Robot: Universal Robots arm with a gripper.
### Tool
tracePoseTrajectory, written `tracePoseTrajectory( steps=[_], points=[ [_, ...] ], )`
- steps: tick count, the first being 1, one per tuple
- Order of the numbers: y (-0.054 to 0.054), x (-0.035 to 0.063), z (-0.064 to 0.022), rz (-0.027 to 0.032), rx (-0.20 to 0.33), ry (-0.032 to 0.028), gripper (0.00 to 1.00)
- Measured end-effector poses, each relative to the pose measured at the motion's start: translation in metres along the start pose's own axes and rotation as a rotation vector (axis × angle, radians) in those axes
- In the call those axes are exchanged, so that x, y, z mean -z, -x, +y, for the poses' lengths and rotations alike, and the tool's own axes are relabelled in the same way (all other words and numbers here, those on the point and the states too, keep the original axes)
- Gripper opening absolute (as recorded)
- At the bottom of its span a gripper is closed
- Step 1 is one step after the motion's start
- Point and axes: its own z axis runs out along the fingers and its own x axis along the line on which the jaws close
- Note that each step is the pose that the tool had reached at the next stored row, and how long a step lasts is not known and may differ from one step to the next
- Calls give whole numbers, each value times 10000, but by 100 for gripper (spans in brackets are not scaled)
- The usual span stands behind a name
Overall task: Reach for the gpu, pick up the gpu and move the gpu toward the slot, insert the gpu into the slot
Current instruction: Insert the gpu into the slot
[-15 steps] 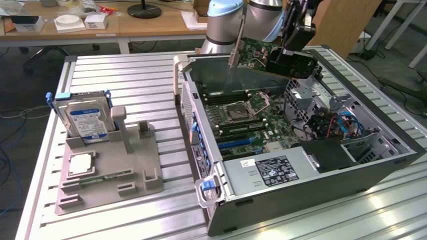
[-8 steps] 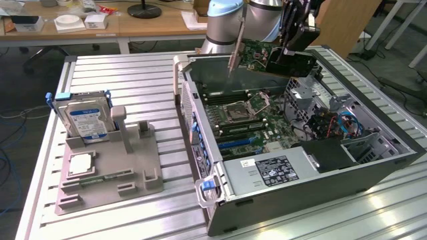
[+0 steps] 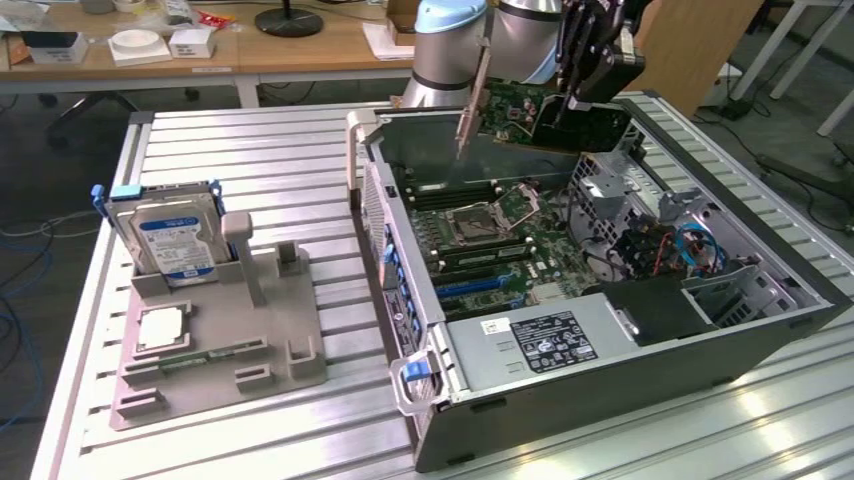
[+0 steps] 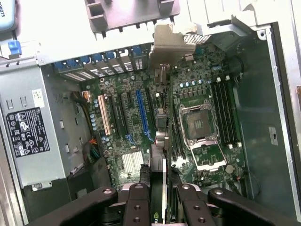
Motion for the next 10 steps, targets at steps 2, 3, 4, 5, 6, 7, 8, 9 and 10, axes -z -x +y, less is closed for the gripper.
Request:
tracePoseTrajectory(
  steps=[2,3,4,5,6,7,8,9,10],
  points=[
    [0,-4,0,-3,0,-19,26],
    [0,-9,0,-8,0,-70,26],
    [0,-12,1,-12,15,-106,26],
    [0,-13,0,-11,58,-154,26],
    [0,-16,1,-23,94,-212,26],
    [4,-21,1,-38,136,-276,26],
    [4,-26,0,-44,227,-294,26],
    [4,-30,1,-51,287,-324,26],
    [10,-39,2,-58,317,-365,26]
  ],
)
